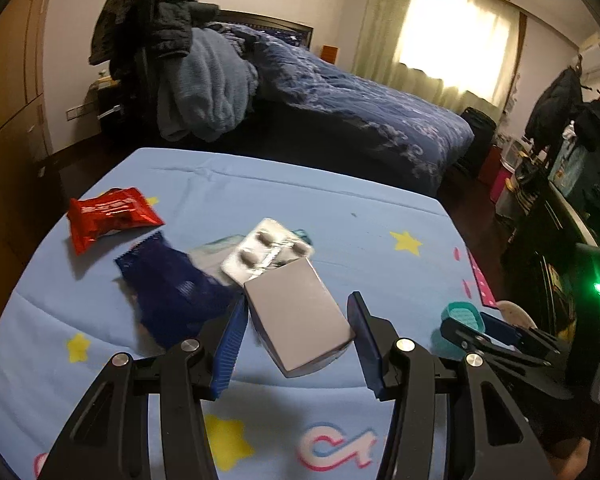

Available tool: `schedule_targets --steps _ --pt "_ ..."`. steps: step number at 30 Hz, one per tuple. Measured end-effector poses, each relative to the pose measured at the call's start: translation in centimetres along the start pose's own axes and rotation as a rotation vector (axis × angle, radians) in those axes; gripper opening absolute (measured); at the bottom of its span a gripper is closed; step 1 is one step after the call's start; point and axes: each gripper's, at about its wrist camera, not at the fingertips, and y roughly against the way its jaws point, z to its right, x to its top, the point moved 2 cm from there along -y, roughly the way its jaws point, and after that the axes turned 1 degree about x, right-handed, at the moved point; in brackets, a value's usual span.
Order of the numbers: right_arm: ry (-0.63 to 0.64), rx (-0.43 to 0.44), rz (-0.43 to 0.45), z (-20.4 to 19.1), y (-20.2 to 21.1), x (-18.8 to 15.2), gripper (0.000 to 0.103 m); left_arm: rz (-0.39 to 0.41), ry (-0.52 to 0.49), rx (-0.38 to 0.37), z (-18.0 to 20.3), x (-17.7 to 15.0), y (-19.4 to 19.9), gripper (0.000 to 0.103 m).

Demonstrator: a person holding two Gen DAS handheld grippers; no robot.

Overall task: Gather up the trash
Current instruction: 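Carry box and soap dish over the wastebasket and open both tools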

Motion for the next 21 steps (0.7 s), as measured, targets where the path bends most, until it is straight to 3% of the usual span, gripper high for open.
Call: schedule_targets --steps 12,21 --pt "-0.134 -0.061 0.087 7.4 6.0 -3.2 0.055 -0.019 -0.142 -0.079 8.6 -0.6 -0.9 0.052" --pt "-0.256 -0.146 0.127 14.0 8.5 -5.5 0.055 -0.041 -0.250 -0.182 16.8 -1.3 -1.7 0.051"
